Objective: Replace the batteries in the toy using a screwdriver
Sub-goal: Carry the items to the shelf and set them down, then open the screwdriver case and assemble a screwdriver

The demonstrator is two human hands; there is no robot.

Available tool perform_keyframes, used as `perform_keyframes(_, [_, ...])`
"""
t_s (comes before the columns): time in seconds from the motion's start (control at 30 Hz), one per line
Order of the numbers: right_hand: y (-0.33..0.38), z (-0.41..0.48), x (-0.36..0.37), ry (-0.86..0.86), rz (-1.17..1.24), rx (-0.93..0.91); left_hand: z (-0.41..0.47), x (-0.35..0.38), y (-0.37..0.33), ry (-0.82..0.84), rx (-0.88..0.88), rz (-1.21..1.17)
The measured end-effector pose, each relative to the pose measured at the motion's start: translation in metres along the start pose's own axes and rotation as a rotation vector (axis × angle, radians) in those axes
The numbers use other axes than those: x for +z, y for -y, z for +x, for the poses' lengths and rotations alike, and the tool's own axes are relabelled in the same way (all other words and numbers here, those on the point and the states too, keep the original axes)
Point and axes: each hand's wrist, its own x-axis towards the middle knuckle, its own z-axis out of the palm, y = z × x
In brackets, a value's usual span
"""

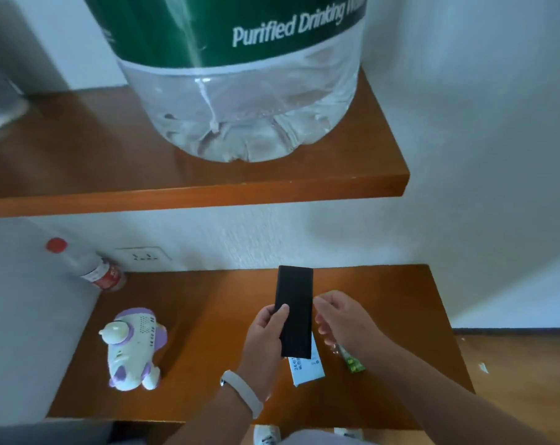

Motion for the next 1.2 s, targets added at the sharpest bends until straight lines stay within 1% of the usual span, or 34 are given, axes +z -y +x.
perform_keyframes(0.1, [0.014, -0.001, 0.015, 0.059, 0.062, -0.016, -0.008, -0.002, -0.006, 0.003, 0.015, 0.005])
perform_keyframes(0.2, [0.023, -0.003, 0.026, 0.063, 0.077, -0.027, -0.015, -0.008, -0.01, -0.021, 0.039, 0.078])
perform_keyframes(0.37, [0.03, -0.003, 0.038, 0.149, -0.001, -0.084, -0.023, -0.021, -0.025, -0.115, 0.062, 0.245])
perform_keyframes(0.5, [0.033, 0.001, 0.044, 0.216, -0.047, -0.12, -0.025, -0.031, -0.039, -0.172, 0.083, 0.258])
perform_keyframes(0.63, [0.037, 0.002, 0.049, 0.208, -0.044, -0.127, -0.026, -0.035, -0.04, -0.201, 0.109, 0.267])
perform_keyframes(0.77, [0.039, -0.001, 0.052, 0.155, -0.063, -0.136, -0.027, -0.035, -0.038, -0.226, 0.128, 0.272])
perform_keyframes(0.83, [0.039, -0.001, 0.052, 0.126, -0.083, -0.142, -0.025, -0.034, -0.037, -0.223, 0.126, 0.276])
perform_keyframes(0.9, [0.039, -0.001, 0.05, 0.133, -0.109, -0.153, -0.023, -0.033, -0.036, -0.207, 0.123, 0.288])
perform_keyframes(1.03, [0.039, 0.0, 0.041, 0.215, -0.155, -0.174, -0.021, -0.034, -0.033, -0.147, 0.147, 0.32])
perform_keyframes(1.2, [0.037, 0.004, 0.033, 0.299, -0.117, -0.148, -0.02, -0.033, -0.032, -0.072, 0.166, 0.291])
